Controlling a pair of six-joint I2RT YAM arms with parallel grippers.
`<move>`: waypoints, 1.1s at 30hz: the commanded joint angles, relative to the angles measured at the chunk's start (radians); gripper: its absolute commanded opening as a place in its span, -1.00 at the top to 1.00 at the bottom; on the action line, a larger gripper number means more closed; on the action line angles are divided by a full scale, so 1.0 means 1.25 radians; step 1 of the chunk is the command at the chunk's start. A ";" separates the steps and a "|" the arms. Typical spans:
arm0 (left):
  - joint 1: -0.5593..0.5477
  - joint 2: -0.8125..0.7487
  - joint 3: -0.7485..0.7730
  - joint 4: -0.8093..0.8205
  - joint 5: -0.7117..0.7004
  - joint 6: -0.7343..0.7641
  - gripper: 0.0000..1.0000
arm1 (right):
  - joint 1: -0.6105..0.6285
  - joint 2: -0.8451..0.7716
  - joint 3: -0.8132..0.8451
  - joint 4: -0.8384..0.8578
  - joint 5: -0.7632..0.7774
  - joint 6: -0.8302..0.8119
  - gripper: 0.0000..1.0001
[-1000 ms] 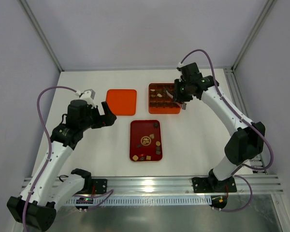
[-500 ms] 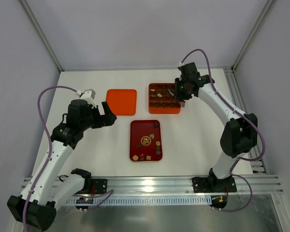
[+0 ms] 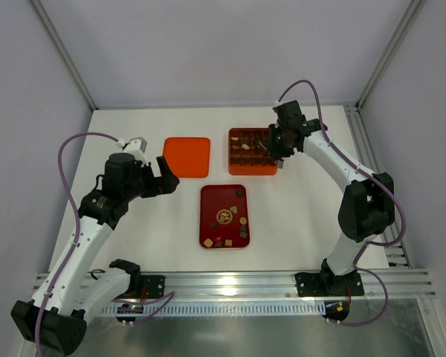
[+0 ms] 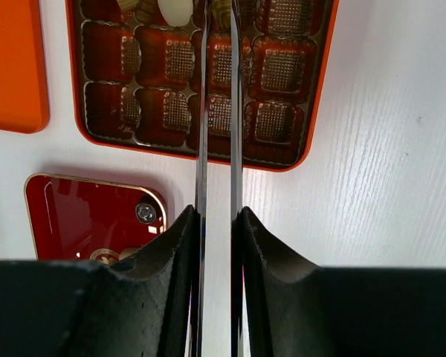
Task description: Pack the chocolate
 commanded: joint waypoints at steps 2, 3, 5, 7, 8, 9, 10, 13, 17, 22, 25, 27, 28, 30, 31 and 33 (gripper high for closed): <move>0.002 0.000 0.000 0.013 0.000 -0.002 -0.99 | -0.004 -0.033 -0.016 0.042 0.004 0.011 0.39; 0.002 0.000 0.001 0.013 0.002 -0.002 -1.00 | -0.004 -0.034 -0.018 0.043 0.005 0.011 0.38; 0.002 0.001 0.000 0.013 0.002 -0.004 -0.99 | -0.004 -0.037 -0.021 0.042 0.004 0.011 0.32; 0.002 0.002 0.000 0.013 0.000 -0.002 -0.99 | -0.004 -0.039 -0.022 0.045 0.004 0.010 0.28; 0.002 0.002 0.000 0.013 0.002 -0.002 -1.00 | -0.004 -0.038 -0.021 0.043 0.003 0.010 0.25; 0.002 0.001 0.001 0.013 -0.001 -0.002 -0.99 | -0.004 -0.039 -0.022 0.045 0.001 0.010 0.25; 0.000 0.001 0.000 0.013 0.000 -0.002 -0.99 | -0.004 -0.040 -0.021 0.045 0.001 0.011 0.25; 0.002 0.002 0.000 0.014 -0.001 -0.002 -1.00 | -0.004 -0.043 -0.016 0.041 0.001 0.009 0.24; 0.002 0.001 0.001 0.015 0.000 -0.002 -0.99 | -0.005 -0.054 -0.007 0.034 0.000 0.008 0.23; 0.002 0.001 0.001 0.013 0.003 -0.002 -0.99 | -0.009 -0.080 0.023 0.018 0.006 0.001 0.20; 0.002 -0.003 0.001 0.013 0.003 -0.002 -0.99 | -0.045 -0.086 0.041 0.009 -0.004 -0.001 0.19; 0.002 -0.004 0.000 0.013 0.003 -0.004 -1.00 | -0.087 -0.091 0.037 0.008 -0.023 0.001 0.19; 0.002 -0.004 0.001 0.013 0.003 -0.004 -0.99 | -0.102 -0.093 0.033 0.015 -0.026 0.004 0.20; 0.002 -0.004 0.001 0.015 0.006 -0.004 -0.99 | -0.147 -0.097 0.015 0.029 -0.031 0.009 0.20; 0.002 -0.004 0.001 0.015 0.009 -0.004 -1.00 | -0.161 -0.098 0.010 0.038 -0.034 0.015 0.19; 0.002 -0.006 0.001 0.016 0.013 -0.004 -0.99 | -0.198 -0.092 0.003 0.047 -0.031 0.017 0.19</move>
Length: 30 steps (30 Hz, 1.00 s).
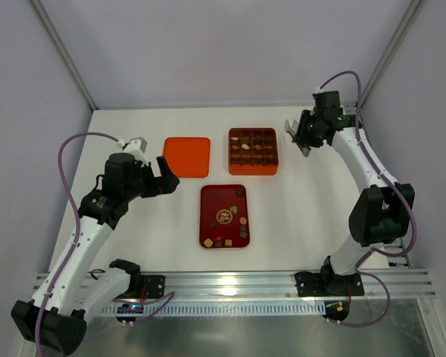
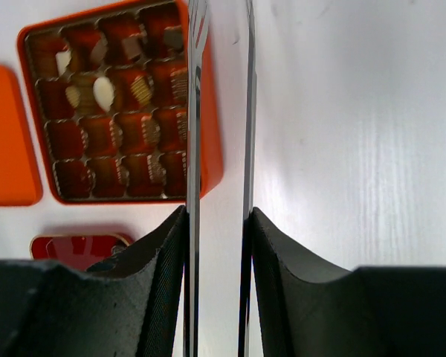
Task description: Pack the chocolate
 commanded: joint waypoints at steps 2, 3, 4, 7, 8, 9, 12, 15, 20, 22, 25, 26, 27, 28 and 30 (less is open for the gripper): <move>0.002 -0.006 0.002 0.015 0.013 -0.005 -0.99 | -0.065 -0.013 -0.001 0.039 0.023 0.010 0.19; 0.002 -0.008 0.001 0.017 0.017 -0.004 -0.99 | -0.073 -0.007 -0.008 0.040 0.033 0.010 0.20; 0.002 -0.010 0.001 0.016 0.016 -0.004 -0.99 | -0.092 0.008 -0.012 0.048 0.040 0.010 0.19; 0.002 -0.016 0.001 0.018 0.021 -0.005 -0.99 | -0.108 0.030 -0.028 0.059 0.092 0.010 0.19; 0.002 -0.018 0.000 0.020 0.023 -0.005 -0.99 | -0.108 0.044 -0.033 0.066 0.111 0.010 0.18; 0.002 -0.020 0.000 0.021 0.024 -0.006 -0.99 | -0.109 0.050 -0.043 0.072 0.120 0.010 0.18; 0.002 -0.022 0.000 0.022 0.030 -0.007 -0.99 | -0.109 0.083 -0.045 0.083 0.142 0.008 0.18; 0.002 -0.025 0.000 0.023 0.035 -0.006 -0.99 | -0.129 0.112 -0.044 0.085 0.141 0.006 0.18; 0.002 -0.026 -0.001 0.025 0.041 -0.009 -0.99 | -0.129 0.158 -0.035 0.067 0.123 -0.002 0.11; 0.002 -0.026 -0.001 0.026 0.044 -0.009 -0.99 | -0.129 0.177 -0.032 0.055 0.108 -0.008 0.06; 0.002 -0.026 -0.001 0.028 0.049 -0.009 -0.99 | -0.129 0.207 -0.016 0.025 0.080 -0.019 0.01; 0.002 -0.025 -0.003 0.028 0.050 -0.007 -0.99 | -0.129 0.214 -0.007 0.018 0.076 -0.023 -0.03; 0.002 -0.022 -0.001 0.028 0.050 -0.007 -0.99 | -0.129 0.223 -0.004 0.006 0.075 -0.026 -0.05; 0.002 -0.022 -0.001 0.028 0.051 -0.007 -1.00 | -0.129 0.236 -0.001 -0.001 0.072 -0.032 -0.07; 0.002 -0.022 0.000 0.028 0.054 -0.007 -0.99 | -0.129 0.246 0.001 -0.012 0.076 -0.036 -0.15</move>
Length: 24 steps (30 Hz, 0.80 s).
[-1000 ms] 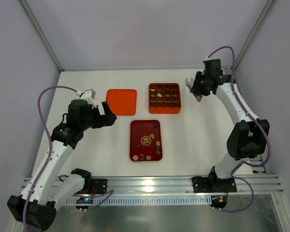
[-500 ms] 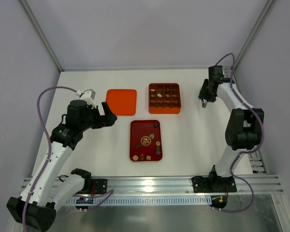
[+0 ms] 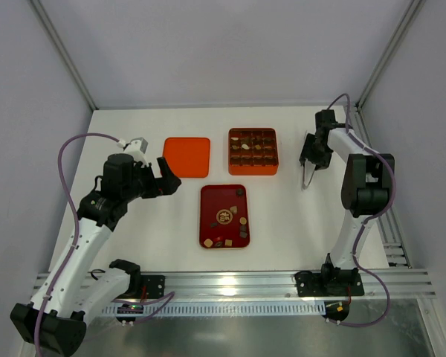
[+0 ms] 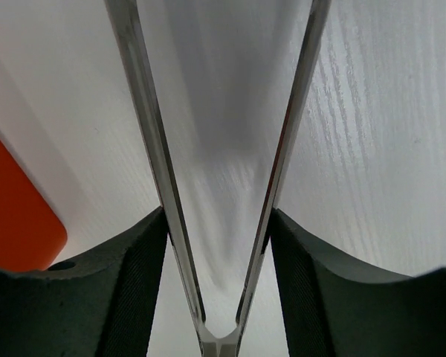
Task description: Pack the chocolate
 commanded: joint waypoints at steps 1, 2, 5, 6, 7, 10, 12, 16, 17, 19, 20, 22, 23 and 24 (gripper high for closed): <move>0.002 -0.010 -0.001 0.028 0.017 -0.007 -0.99 | -0.001 0.014 0.035 -0.028 -0.009 -0.025 -0.18; 0.002 -0.010 -0.001 0.028 0.017 -0.008 -0.99 | -0.001 0.015 0.030 -0.027 -0.009 -0.026 -0.23; 0.000 -0.009 -0.002 0.028 0.016 -0.007 -0.99 | -0.003 0.022 0.025 -0.029 -0.012 -0.034 -0.29; 0.000 -0.009 -0.001 0.028 0.016 -0.007 -1.00 | -0.003 0.023 0.023 -0.030 -0.013 -0.032 -0.30; 0.002 -0.006 -0.001 0.028 0.015 -0.008 -1.00 | -0.003 0.025 0.020 -0.030 -0.012 -0.034 -0.32; 0.002 -0.001 -0.002 0.029 0.012 -0.007 -0.99 | -0.001 0.025 0.015 -0.031 -0.023 -0.035 -0.46; 0.002 0.001 -0.002 0.027 0.010 -0.007 -0.99 | -0.003 0.025 0.008 -0.030 -0.031 -0.038 -0.54; 0.002 0.005 -0.002 0.027 0.000 -0.007 -0.99 | -0.003 0.010 -0.015 -0.022 -0.032 -0.037 -0.71; 0.002 0.008 -0.004 0.027 -0.004 -0.006 -0.99 | -0.003 0.004 -0.028 -0.014 -0.031 -0.036 -0.74; 0.002 0.012 -0.002 0.027 -0.007 -0.006 -0.99 | -0.004 -0.025 -0.042 -0.010 -0.024 -0.025 -0.74; 0.002 0.016 -0.001 0.027 -0.012 -0.006 -1.00 | -0.005 -0.044 -0.062 -0.003 -0.024 -0.023 -0.75; 0.002 0.029 0.004 0.033 -0.034 -0.012 -0.99 | -0.005 -0.121 -0.089 0.009 -0.019 -0.008 -0.75; 0.002 0.041 0.009 0.036 -0.042 -0.017 -0.99 | -0.005 -0.153 -0.119 0.023 -0.019 -0.003 -0.74; 0.002 0.073 0.020 0.036 -0.059 -0.024 -0.99 | -0.005 -0.185 -0.132 0.028 -0.015 0.002 -0.75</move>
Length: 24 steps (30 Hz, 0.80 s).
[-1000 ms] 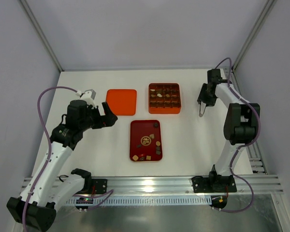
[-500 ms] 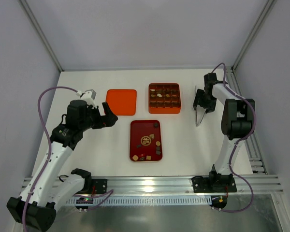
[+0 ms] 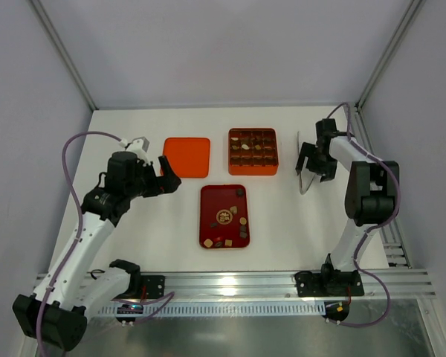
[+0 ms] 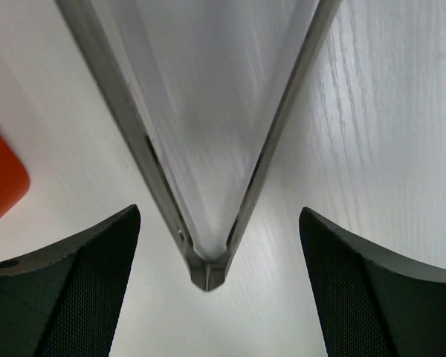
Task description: Pack the chocolate
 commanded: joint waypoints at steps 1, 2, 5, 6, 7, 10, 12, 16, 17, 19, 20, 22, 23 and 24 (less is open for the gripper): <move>0.002 0.068 0.033 0.031 -0.042 -0.029 -0.99 | 0.002 -0.214 -0.039 0.041 0.009 0.032 -0.75; 0.002 0.093 0.071 0.025 -0.048 -0.039 -0.99 | 0.009 -0.245 -0.058 0.058 0.006 0.032 -0.75; 0.003 0.222 0.169 -0.003 -0.149 -0.026 -0.99 | 0.091 -0.332 -0.042 0.073 -0.007 0.040 -0.76; 0.003 0.301 0.195 -0.008 -0.196 -0.012 -1.00 | 0.110 -0.336 -0.027 0.071 -0.009 0.037 -0.75; 0.013 0.339 0.228 -0.014 -0.218 -0.001 -0.99 | 0.154 -0.336 0.004 0.069 -0.040 0.036 -0.75; 0.057 0.479 0.331 -0.013 -0.217 0.039 -0.95 | 0.206 -0.316 0.061 0.068 -0.059 0.027 -0.74; 0.106 0.542 0.401 0.000 -0.182 0.066 -0.84 | 0.226 -0.292 0.082 0.080 -0.099 0.031 -0.72; 0.164 0.696 0.475 0.043 -0.068 0.116 -0.69 | 0.255 -0.258 0.115 0.118 -0.141 0.037 -0.65; 0.179 0.721 0.482 0.053 -0.060 0.118 -0.69 | 0.270 -0.248 0.116 0.127 -0.151 0.041 -0.65; 0.197 0.765 0.506 0.065 -0.022 0.119 -0.59 | 0.288 -0.209 0.137 0.136 -0.172 0.045 -0.64; 0.203 0.806 0.511 0.070 0.008 0.118 -0.56 | 0.296 -0.194 0.143 0.139 -0.172 0.047 -0.63; 0.210 0.837 0.518 0.087 0.019 0.121 -0.51 | 0.323 -0.157 0.153 0.165 -0.190 0.058 -0.61; 0.213 0.850 0.524 0.087 0.028 0.123 -0.51 | 0.328 -0.147 0.154 0.174 -0.196 0.063 -0.59; 0.215 0.882 0.531 0.087 0.035 0.127 -0.50 | 0.344 -0.134 0.157 0.180 -0.201 0.067 -0.58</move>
